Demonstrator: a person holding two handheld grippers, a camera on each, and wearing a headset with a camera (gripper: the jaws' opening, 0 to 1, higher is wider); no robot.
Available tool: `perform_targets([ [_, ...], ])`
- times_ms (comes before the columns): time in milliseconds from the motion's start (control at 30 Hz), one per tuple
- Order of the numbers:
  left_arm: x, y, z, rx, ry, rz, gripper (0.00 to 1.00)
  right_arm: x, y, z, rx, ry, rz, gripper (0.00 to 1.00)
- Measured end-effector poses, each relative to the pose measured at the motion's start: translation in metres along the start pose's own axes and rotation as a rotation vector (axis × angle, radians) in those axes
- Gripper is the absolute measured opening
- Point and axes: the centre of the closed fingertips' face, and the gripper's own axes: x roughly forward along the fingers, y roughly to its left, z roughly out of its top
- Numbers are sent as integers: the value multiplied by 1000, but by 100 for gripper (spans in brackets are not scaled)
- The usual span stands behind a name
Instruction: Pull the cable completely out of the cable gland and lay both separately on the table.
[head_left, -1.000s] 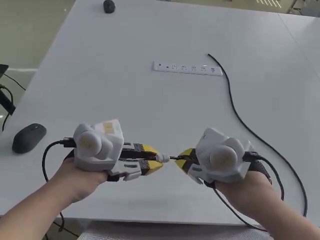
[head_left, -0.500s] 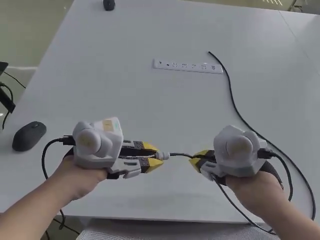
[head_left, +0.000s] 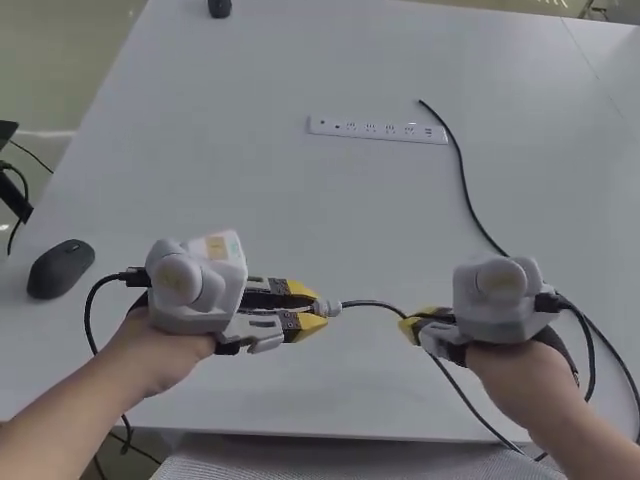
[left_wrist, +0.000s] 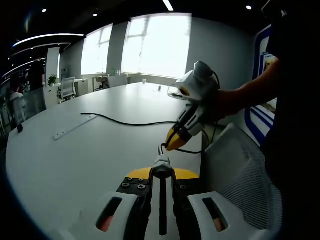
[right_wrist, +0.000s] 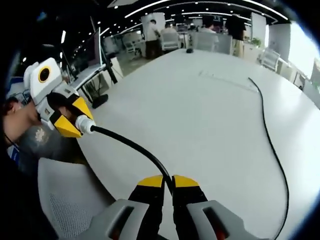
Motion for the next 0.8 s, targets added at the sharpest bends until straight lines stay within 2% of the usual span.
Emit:
perform_targets([
  [167,-1,1,-1,-1,0,1,15,1,-10,-9,47,21,-16,0],
  [400,0,2,-1,1,0,1,15,2,-9,-10,74,29,-22,0],
  [600,-1,4,-1,0,4,5,15,1,-10,-10,43,22,-18,1],
  [767,-2,7,0,5,3,11,15,-4,-7,-7,-45,8,-13,3],
  [800,-1,8,1,8,4,11,15,-6,-5,-3,-51,-11,-6,6],
])
